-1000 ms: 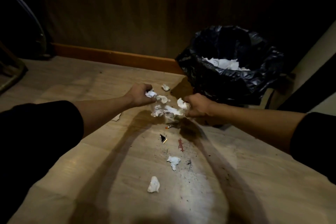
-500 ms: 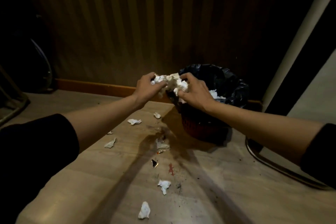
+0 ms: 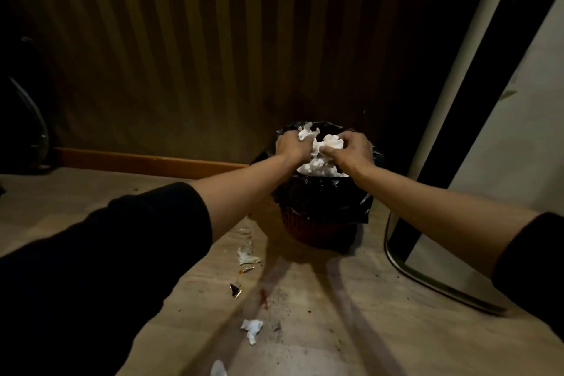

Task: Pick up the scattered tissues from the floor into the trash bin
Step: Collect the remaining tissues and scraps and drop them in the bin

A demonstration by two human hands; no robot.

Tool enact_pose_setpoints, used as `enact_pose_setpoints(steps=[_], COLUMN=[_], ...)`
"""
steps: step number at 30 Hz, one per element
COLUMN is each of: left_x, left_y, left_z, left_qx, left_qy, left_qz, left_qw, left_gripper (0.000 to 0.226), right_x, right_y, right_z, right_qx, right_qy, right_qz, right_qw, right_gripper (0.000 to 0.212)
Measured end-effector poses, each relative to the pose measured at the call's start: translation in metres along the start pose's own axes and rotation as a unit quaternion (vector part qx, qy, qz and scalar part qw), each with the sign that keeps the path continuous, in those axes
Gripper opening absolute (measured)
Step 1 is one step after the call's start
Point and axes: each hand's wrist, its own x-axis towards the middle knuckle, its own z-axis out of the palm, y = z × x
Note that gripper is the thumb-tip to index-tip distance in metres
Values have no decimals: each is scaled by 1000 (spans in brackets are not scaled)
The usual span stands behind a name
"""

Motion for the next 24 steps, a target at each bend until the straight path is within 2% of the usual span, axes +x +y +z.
enact_pose_setpoints(steps=[3, 7, 11, 14, 19, 24], left_x=[-2, -3, -2, -2, -24, -65], left_y=[8, 6, 2, -5, -33, -89], left_z=[11, 17, 14, 0, -33, -62], left_qx=[-4, -29, -48, -4, 49, 131], left_qy=[-20, -44, -54, -53, -20, -15], left_qz=[-21, -15, 7, 48, 86, 86], left_qw=[1000, 999, 997, 997, 995, 987], left_gripper=[45, 47, 50, 50, 36, 25], right_x=[5, 14, 21, 25, 9, -45], right_y=[6, 14, 27, 38, 31, 12], right_z=[-4, -8, -8, -11, -16, 14], right_qx=[-5, -16, -30, -56, -77, -68], right_qy=[20, 36, -2, -20, -48, -126], right_qz=[11, 24, 43, 33, -57, -223], right_qw=[1000, 999, 999, 998, 994, 964], right_gripper=[36, 42, 51, 51, 19, 12])
